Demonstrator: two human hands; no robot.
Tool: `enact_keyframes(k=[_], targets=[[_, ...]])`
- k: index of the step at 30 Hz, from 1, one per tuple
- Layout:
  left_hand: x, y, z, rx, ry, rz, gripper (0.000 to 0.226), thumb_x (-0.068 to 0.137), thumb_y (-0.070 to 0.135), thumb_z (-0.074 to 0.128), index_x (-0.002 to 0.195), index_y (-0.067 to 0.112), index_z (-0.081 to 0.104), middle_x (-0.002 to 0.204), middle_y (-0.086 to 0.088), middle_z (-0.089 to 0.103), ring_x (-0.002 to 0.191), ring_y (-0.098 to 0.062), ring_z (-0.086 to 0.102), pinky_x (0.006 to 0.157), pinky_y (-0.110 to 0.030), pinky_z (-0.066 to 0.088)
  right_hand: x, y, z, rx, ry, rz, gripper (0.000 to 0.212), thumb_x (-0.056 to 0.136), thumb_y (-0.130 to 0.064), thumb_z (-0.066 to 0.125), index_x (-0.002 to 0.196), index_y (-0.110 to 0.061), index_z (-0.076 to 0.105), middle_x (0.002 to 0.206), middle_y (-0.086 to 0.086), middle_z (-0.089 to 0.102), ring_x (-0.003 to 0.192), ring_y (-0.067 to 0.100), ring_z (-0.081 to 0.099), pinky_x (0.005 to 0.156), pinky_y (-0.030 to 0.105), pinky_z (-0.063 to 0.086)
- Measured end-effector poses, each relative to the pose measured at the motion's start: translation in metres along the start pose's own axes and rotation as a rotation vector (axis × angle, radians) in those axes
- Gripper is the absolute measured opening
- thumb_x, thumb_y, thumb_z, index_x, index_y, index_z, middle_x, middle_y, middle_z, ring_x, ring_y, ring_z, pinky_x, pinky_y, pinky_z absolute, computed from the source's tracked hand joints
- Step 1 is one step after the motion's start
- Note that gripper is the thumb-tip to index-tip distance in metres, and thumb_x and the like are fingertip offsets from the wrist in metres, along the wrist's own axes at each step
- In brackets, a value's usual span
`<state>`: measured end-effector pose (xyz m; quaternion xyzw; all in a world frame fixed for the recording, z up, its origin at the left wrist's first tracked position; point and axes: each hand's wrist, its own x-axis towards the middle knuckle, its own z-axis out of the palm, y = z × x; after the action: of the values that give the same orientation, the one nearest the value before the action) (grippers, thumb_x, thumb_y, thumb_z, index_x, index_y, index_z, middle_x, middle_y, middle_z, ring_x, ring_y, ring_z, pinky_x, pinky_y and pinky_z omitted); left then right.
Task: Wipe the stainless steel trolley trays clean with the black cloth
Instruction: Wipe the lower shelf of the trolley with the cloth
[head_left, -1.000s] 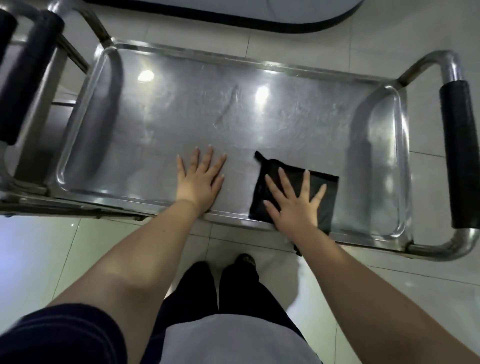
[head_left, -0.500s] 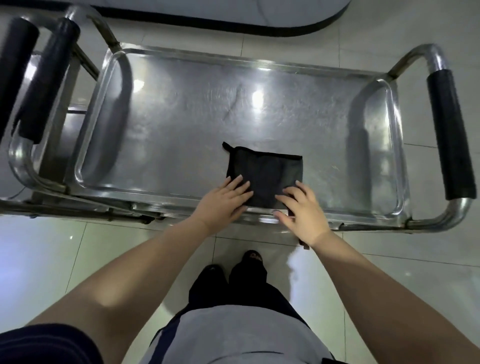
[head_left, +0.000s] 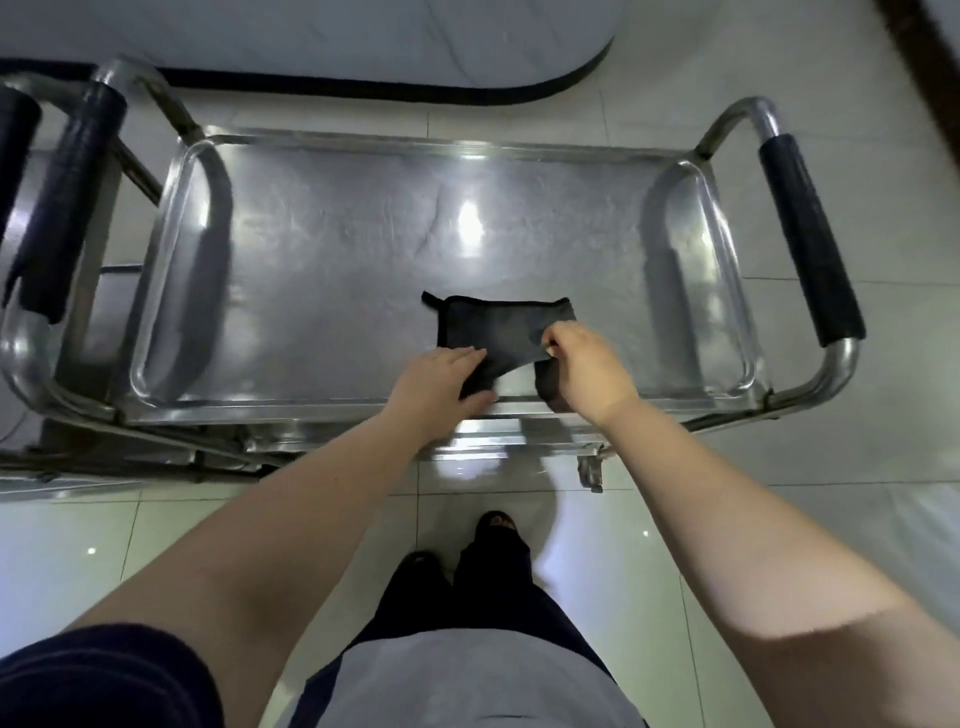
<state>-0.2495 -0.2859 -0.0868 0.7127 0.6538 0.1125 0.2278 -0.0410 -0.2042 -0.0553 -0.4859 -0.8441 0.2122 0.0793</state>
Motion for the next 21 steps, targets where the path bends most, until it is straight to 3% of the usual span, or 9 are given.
enact_keyframes(k=[2, 5, 8, 11, 14, 17, 21], targets=[[0.003, 0.003, -0.012, -0.037, 0.044, -0.005, 0.061, 0.089, 0.036, 0.068, 0.142, 0.011, 0.049, 0.139, -0.011, 0.055, 0.126, -0.032, 0.049, 0.105, -0.039, 0.038, 0.002, -0.013, -0.011, 0.120, 0.026, 0.026, 0.019, 0.091, 0.006, 0.045, 0.100, -0.006, 0.057, 0.099, 0.012, 0.056, 0.083, 0.025, 0.049, 0.069, 0.029, 0.030], [0.010, 0.004, -0.032, -0.048, 0.219, 0.062, 0.029, 0.089, 0.014, 0.066, 0.117, 0.007, 0.068, 0.105, -0.015, 0.070, 0.096, -0.038, 0.063, 0.084, -0.045, 0.048, 0.001, -0.031, -0.026, 0.182, 0.089, 0.041, 0.019, 0.091, 0.008, 0.045, 0.102, -0.004, 0.055, 0.097, 0.004, 0.047, 0.083, 0.021, 0.043, 0.066, 0.023, 0.023], [0.015, 0.007, -0.060, -0.011, 0.282, 0.147, 0.014, 0.093, 0.017, 0.061, 0.098, 0.011, 0.073, 0.081, -0.009, 0.071, 0.075, -0.032, 0.063, 0.072, -0.041, 0.048, -0.007, -0.040, -0.041, 0.171, 0.162, 0.083, 0.028, 0.087, 0.008, 0.045, 0.110, -0.005, 0.055, 0.102, 0.003, 0.043, 0.093, 0.019, 0.041, 0.074, 0.025, 0.029], [0.015, 0.015, -0.087, 0.029, 0.326, 0.249, 0.019, 0.093, 0.022, 0.055, 0.094, 0.015, 0.073, 0.074, -0.007, 0.069, 0.069, -0.029, 0.062, 0.071, -0.036, 0.046, -0.023, -0.049, -0.058, 0.191, 0.261, 0.114, 0.031, 0.089, 0.004, 0.038, 0.111, -0.010, 0.054, 0.103, 0.003, 0.047, 0.096, 0.019, 0.044, 0.074, 0.025, 0.030], [0.003, 0.026, -0.105, 0.029, 0.382, 0.269, 0.019, 0.094, 0.027, 0.054, 0.096, 0.019, 0.070, 0.080, -0.002, 0.068, 0.077, -0.025, 0.061, 0.079, -0.038, 0.040, -0.044, -0.058, -0.070, 0.248, 0.333, 0.047, 0.019, 0.097, -0.007, 0.038, 0.106, -0.009, 0.055, 0.099, 0.003, 0.049, 0.096, 0.022, 0.047, 0.076, 0.023, 0.029], [-0.021, 0.033, -0.110, 0.065, 0.430, 0.262, 0.015, 0.094, 0.030, 0.061, 0.096, 0.018, 0.068, 0.085, 0.000, 0.067, 0.082, -0.023, 0.061, 0.085, -0.039, 0.035, -0.068, -0.060, -0.077, 0.240, 0.274, -0.023, 0.024, 0.097, -0.029, 0.052, 0.110, -0.009, 0.054, 0.100, -0.001, 0.046, 0.097, 0.016, 0.041, 0.078, 0.021, 0.026], [-0.061, 0.052, -0.095, 0.168, 0.524, 0.258, 0.012, 0.088, 0.024, 0.071, 0.087, 0.012, 0.070, 0.079, -0.005, 0.065, 0.074, -0.028, 0.061, 0.075, -0.038, 0.038, -0.094, -0.048, -0.066, 0.121, 0.203, -0.083, 0.026, 0.093, -0.018, 0.065, 0.112, -0.005, 0.054, 0.102, 0.006, 0.047, 0.098, 0.025, 0.040, 0.079, 0.024, 0.024]])
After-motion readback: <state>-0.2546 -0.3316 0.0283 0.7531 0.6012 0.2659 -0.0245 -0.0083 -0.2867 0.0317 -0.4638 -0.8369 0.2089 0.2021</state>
